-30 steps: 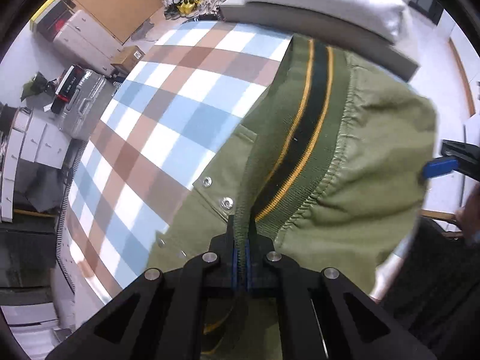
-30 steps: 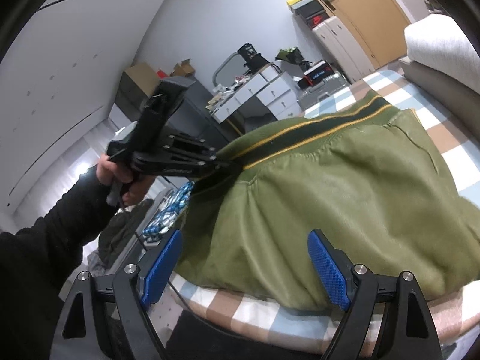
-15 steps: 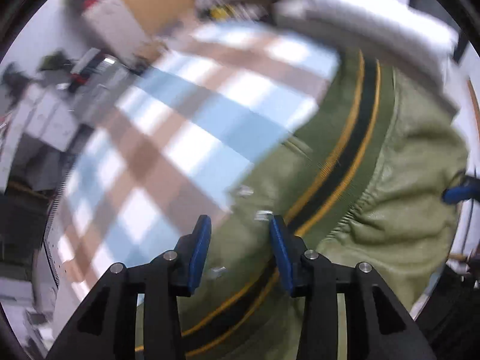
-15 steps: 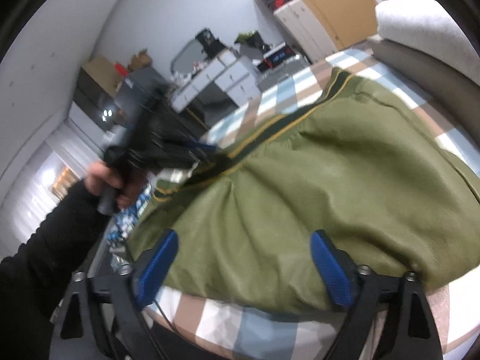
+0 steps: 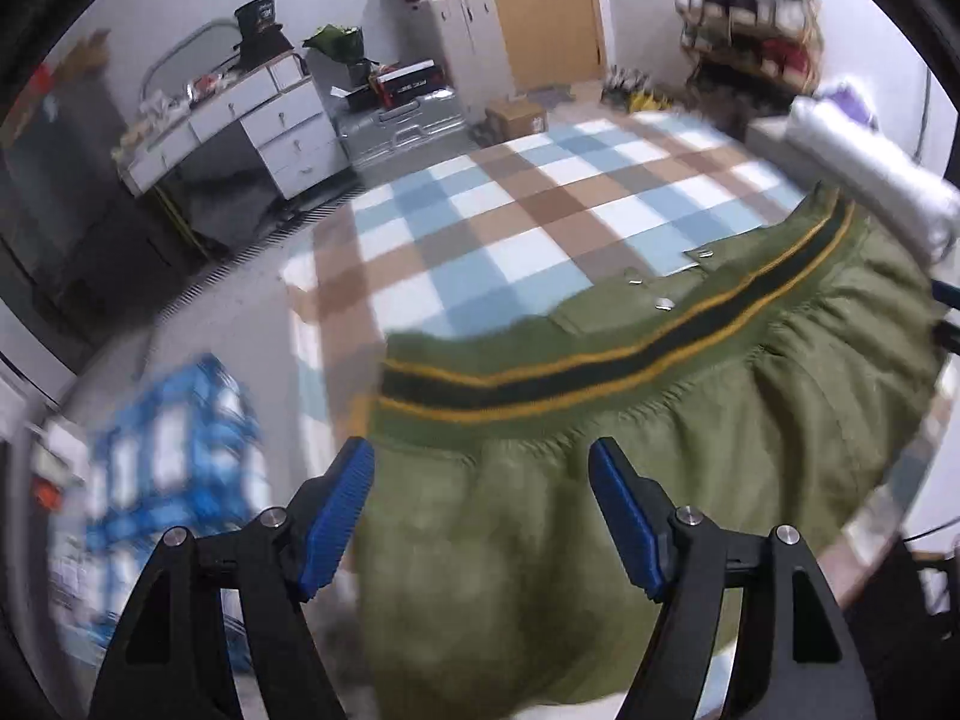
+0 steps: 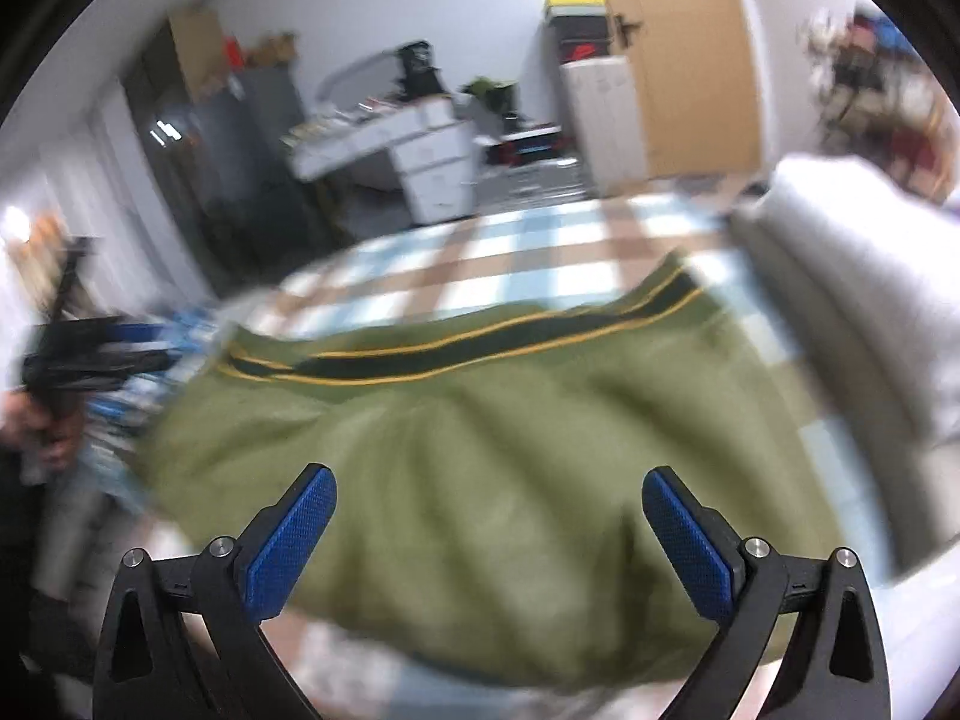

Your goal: Fold large clothes

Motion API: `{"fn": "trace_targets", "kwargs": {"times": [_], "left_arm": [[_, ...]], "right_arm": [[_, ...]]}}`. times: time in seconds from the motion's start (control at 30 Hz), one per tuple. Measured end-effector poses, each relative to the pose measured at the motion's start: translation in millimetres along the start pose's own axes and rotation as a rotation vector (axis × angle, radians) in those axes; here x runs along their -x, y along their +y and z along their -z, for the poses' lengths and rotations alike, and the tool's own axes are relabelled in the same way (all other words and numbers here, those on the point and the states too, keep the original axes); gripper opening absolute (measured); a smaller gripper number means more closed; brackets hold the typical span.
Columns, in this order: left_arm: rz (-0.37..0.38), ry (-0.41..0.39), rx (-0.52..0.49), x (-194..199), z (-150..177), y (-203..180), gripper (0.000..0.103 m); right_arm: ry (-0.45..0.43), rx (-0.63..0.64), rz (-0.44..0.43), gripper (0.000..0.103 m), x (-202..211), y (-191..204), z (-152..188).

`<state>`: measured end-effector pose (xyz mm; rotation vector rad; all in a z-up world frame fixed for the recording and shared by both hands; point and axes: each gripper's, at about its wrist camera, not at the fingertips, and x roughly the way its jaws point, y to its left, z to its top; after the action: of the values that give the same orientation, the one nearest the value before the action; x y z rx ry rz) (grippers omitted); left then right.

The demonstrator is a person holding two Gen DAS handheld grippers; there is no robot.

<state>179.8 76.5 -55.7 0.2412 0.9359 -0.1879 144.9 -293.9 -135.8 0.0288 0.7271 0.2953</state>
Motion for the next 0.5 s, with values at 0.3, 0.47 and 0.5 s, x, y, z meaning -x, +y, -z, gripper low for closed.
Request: {"fn": "trace_targets", "kwargs": {"times": [0.3, 0.47, 0.5], "left_arm": [[0.001, 0.096, 0.175, -81.5, 13.2, 8.1, 0.093], [-0.065, 0.111, 0.168, -90.0, 7.4, 6.8, 0.103], [-0.092, 0.109, 0.151, -86.3, 5.7, 3.0, 0.103]], "right_arm": [[0.213, 0.1, 0.164, 0.103, -71.8, -21.7, 11.3], [0.219, 0.11, 0.157, 0.103, -69.0, -23.7, 11.7], [0.227, 0.108, 0.174, 0.103, -66.3, -21.4, 9.4]]}}
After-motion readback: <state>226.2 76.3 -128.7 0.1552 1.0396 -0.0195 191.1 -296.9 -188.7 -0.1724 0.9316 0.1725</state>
